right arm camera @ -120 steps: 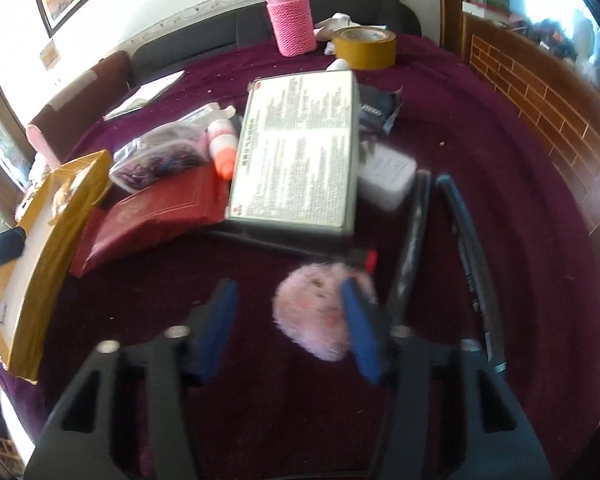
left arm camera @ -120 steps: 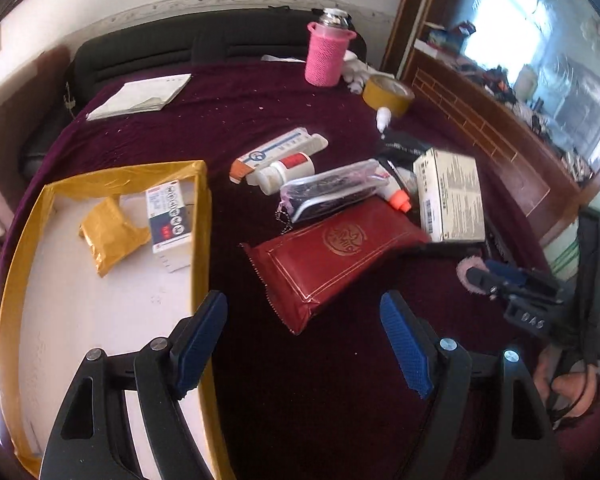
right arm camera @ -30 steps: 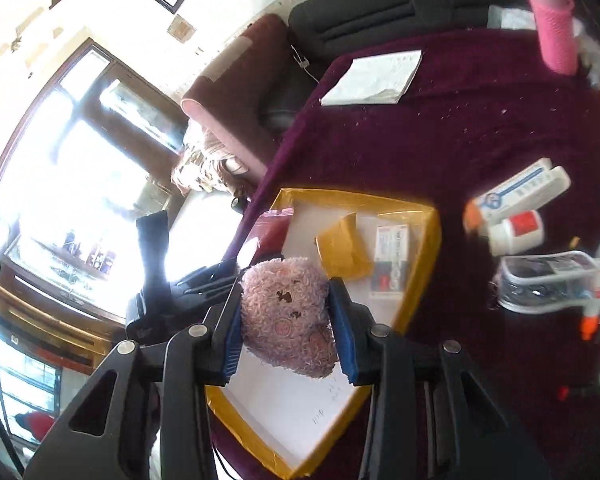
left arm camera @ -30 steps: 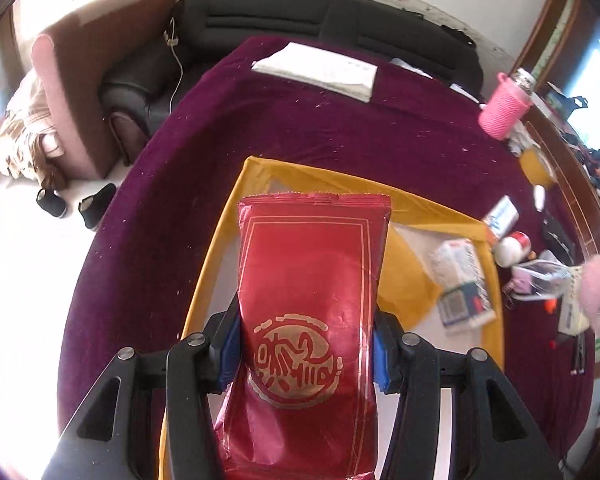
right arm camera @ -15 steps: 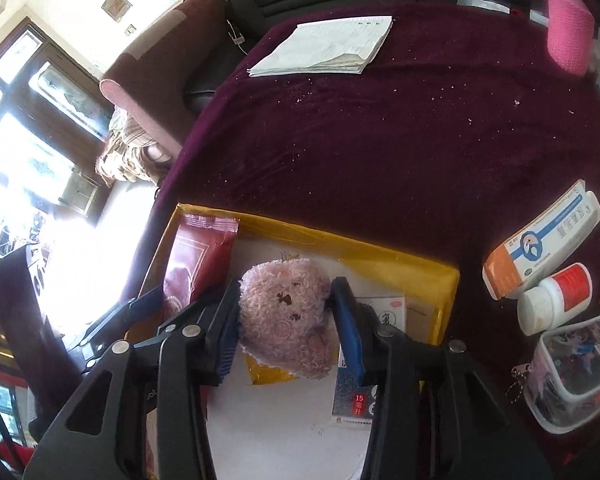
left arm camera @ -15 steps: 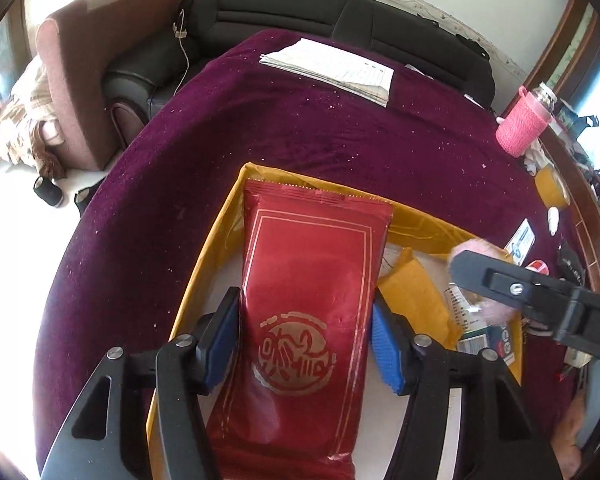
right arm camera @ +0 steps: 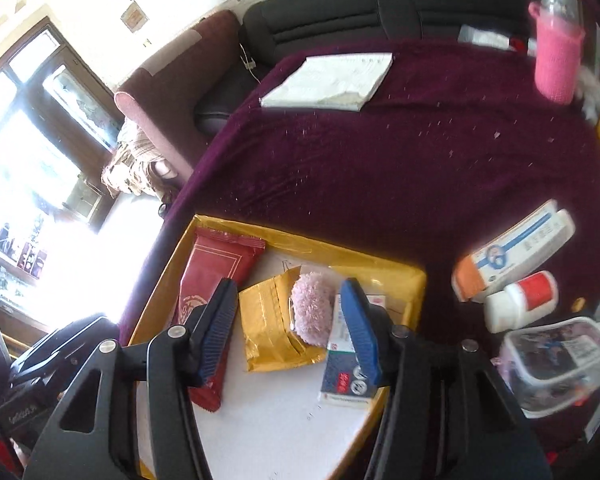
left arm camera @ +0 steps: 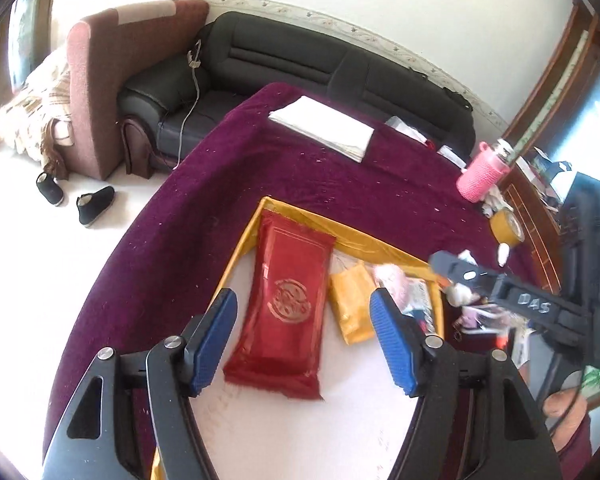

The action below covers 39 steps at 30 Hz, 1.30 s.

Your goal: Organize objects

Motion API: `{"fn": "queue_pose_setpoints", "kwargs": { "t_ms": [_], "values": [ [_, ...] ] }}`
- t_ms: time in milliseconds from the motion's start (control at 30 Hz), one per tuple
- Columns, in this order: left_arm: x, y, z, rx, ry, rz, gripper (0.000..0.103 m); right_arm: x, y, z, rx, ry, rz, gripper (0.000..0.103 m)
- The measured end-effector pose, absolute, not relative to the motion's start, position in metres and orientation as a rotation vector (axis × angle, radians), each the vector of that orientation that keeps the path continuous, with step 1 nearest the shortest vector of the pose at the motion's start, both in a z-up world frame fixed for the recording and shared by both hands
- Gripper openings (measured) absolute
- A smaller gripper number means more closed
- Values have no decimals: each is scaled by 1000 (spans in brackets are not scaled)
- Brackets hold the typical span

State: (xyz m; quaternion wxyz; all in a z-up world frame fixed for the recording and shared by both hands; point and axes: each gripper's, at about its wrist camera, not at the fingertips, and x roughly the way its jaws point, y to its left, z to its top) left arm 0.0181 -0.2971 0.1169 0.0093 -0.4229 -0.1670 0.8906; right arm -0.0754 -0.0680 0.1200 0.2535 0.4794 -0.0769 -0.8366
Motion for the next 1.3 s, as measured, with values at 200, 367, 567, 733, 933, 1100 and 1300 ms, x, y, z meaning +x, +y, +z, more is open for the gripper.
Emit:
{"fn": "queue_pose_setpoints", "kwargs": {
  "t_ms": [200, 367, 567, 733, 933, 1100, 1300],
  "values": [
    [46, -252, 144, -1185, -457, 2693, 73, -2, 29, 192, 995, -79, -2570, 72],
    [56, -189, 146, -1157, -389, 2538, 73, 24, 136, 197, 1012, -105, -2780, 91],
    [76, -127, 137, -1157, -287, 2470, 73, -4, 200, 158, 1210, -431, -2583, 91],
    [93, -128, 139, -1180, -308, 2521, 73, -61, 141, 138, 1246, -485, -2363, 91],
    [103, -148, 146, -1172, -348, 2605, 73, -84, 101, 80, 1514, -505, -2090, 91],
    [91, -141, 136, -1192, -355, 2569, 73, 1, 86, 69, 1507, -509, -1658, 91],
    [49, -75, 115, -1263, -188, 2455, 73, 62, 174, 113, 1327, -519, -2062, 91]
  ]
}}
